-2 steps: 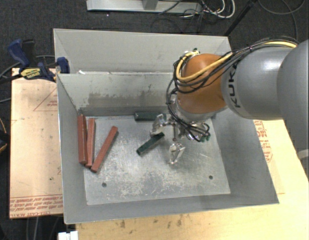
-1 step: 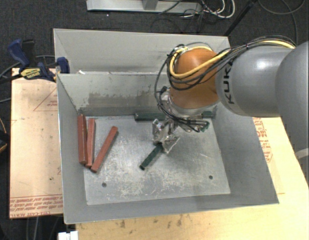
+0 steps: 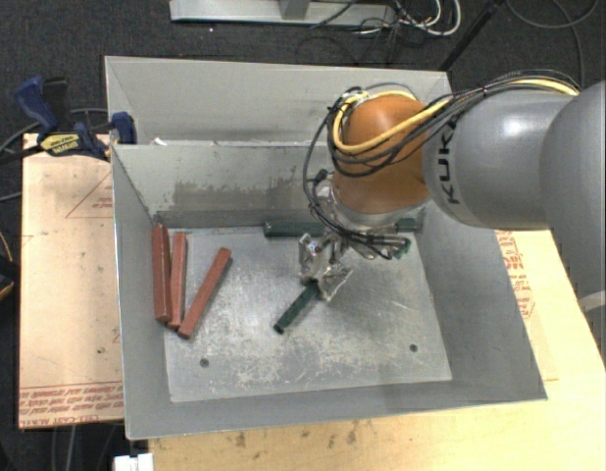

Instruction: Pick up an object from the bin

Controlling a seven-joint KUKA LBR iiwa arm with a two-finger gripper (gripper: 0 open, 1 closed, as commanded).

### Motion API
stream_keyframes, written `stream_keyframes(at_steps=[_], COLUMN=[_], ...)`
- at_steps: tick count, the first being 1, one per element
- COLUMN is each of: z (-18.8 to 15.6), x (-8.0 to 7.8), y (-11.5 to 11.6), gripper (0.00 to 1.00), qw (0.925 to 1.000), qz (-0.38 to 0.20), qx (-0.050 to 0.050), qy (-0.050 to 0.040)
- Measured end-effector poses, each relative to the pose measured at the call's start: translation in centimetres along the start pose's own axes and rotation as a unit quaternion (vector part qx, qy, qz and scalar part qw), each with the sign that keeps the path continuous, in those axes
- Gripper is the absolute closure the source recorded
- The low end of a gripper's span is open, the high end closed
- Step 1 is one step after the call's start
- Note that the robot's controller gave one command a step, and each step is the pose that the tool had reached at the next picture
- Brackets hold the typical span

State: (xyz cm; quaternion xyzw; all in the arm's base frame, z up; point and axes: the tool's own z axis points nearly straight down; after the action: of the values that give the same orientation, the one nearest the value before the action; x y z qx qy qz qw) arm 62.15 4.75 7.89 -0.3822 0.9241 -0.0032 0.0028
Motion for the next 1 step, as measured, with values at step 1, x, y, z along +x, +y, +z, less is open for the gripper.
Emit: stream_keyframes(at_steps=[1], z=[-0.07], x=[-0.01], y=[-0.03], gripper=[1.00], qw=[1.0000], qz=[0.000], qx=[0.000], qy=[-0.0001])
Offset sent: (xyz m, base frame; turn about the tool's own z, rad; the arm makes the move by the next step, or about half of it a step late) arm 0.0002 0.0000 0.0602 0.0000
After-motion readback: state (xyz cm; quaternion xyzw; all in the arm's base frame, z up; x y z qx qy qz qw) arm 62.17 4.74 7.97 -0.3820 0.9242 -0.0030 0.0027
